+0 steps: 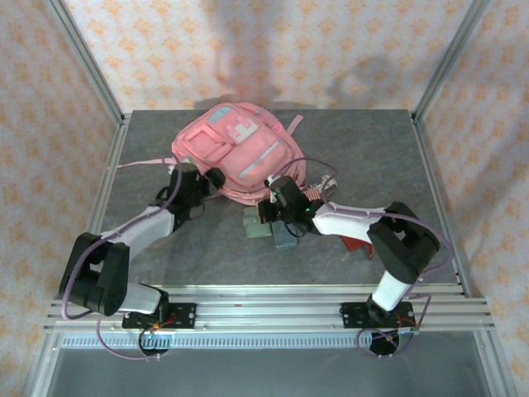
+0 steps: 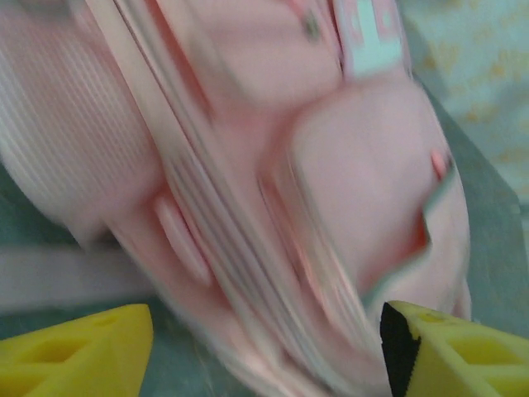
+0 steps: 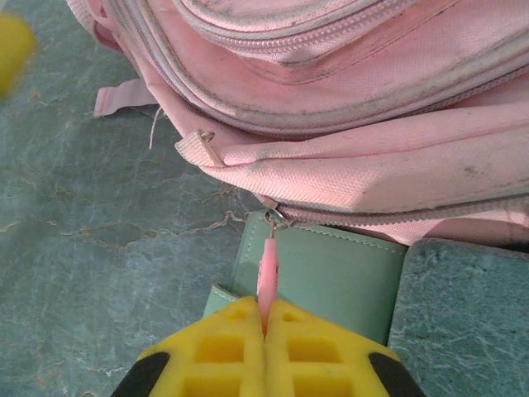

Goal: Pack the student bag

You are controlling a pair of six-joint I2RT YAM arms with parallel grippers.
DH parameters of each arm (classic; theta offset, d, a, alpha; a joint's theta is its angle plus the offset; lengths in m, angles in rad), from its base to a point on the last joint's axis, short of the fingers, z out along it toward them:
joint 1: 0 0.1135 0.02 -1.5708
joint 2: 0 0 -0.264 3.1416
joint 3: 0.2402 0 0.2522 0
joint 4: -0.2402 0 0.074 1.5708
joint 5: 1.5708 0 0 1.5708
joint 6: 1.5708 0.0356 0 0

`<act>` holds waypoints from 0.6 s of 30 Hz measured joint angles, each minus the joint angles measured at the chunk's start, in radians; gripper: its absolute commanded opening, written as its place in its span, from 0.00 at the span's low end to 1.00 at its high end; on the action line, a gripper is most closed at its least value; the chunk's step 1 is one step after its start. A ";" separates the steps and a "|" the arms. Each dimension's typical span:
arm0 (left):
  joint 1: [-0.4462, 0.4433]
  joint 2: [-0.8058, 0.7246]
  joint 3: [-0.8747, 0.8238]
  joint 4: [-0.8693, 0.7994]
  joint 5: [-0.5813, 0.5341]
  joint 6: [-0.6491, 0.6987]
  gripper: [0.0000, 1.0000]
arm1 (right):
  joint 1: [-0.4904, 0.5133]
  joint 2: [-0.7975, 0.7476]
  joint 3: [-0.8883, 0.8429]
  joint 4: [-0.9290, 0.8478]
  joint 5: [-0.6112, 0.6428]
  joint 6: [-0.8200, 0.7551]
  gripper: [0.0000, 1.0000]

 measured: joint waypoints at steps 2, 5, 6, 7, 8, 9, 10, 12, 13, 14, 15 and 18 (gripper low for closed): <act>-0.037 0.014 -0.041 0.033 0.014 -0.032 0.77 | 0.000 0.005 0.000 0.008 -0.006 0.006 0.00; -0.051 0.057 -0.069 0.091 0.015 -0.083 0.80 | 0.000 0.011 0.000 0.019 -0.016 0.007 0.00; -0.053 0.071 -0.072 0.112 0.014 -0.097 0.81 | 0.000 0.014 0.000 0.023 -0.019 0.010 0.00; -0.058 0.083 -0.076 0.132 0.010 -0.111 0.82 | 0.000 0.014 0.000 0.024 -0.021 0.011 0.00; -0.064 0.093 -0.077 0.153 0.007 -0.124 0.82 | 0.000 0.015 0.000 0.027 -0.023 0.014 0.00; -0.072 0.107 -0.077 0.180 0.007 -0.134 0.81 | 0.000 0.015 -0.001 0.030 -0.024 0.014 0.00; -0.079 0.125 -0.077 0.211 0.007 -0.145 0.80 | 0.000 0.015 -0.001 0.032 -0.024 0.017 0.00; -0.092 0.166 -0.074 0.260 0.007 -0.163 0.70 | 0.000 0.015 -0.005 0.039 -0.026 0.021 0.00; -0.098 0.195 -0.069 0.284 0.008 -0.178 0.61 | 0.000 0.015 -0.006 0.039 -0.026 0.021 0.00; -0.099 0.216 -0.066 0.299 0.012 -0.180 0.44 | 0.000 0.015 -0.006 0.039 -0.026 0.021 0.00; -0.100 0.247 -0.060 0.322 0.017 -0.194 0.28 | 0.000 0.017 -0.006 0.040 -0.026 0.021 0.00; -0.102 0.312 -0.034 0.362 0.033 -0.223 0.00 | 0.000 0.037 -0.005 0.047 -0.026 0.021 0.00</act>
